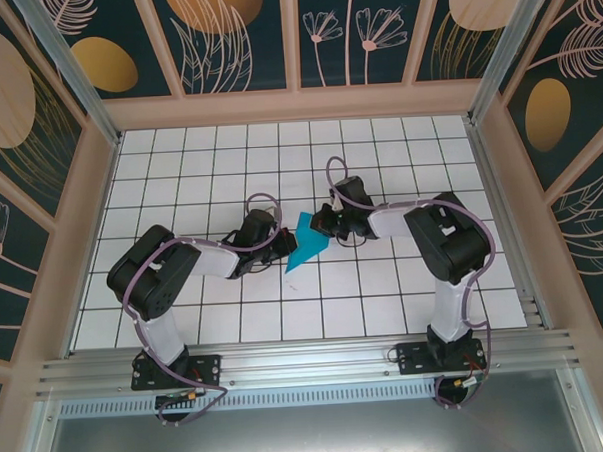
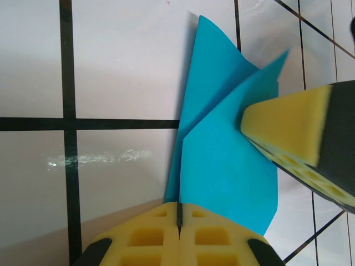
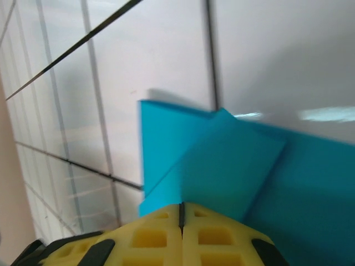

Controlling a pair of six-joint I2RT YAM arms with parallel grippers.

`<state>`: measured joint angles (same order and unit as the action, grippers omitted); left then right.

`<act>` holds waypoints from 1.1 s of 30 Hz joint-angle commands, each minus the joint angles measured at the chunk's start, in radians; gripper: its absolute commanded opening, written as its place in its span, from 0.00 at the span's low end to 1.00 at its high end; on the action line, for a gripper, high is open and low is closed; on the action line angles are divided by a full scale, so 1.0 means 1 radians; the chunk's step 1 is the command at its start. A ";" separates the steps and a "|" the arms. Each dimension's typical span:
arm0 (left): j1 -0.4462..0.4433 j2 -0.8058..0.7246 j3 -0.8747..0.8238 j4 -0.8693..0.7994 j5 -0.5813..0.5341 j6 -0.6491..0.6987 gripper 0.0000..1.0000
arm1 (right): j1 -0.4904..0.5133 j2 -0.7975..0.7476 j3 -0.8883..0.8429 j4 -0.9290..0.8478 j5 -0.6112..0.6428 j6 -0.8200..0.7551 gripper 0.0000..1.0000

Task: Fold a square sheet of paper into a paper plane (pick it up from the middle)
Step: Fourth fold the wing at the center of the table.

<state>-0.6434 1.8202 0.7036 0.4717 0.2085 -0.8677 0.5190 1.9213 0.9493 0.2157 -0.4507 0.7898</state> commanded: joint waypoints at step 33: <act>-0.003 0.052 -0.038 -0.165 -0.041 0.019 0.00 | -0.062 0.001 0.123 -0.157 -0.006 -0.101 0.06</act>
<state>-0.6460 1.8175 0.7078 0.4595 0.2016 -0.8604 0.4637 1.9671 1.0462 0.1150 -0.4633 0.7143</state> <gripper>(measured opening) 0.067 0.064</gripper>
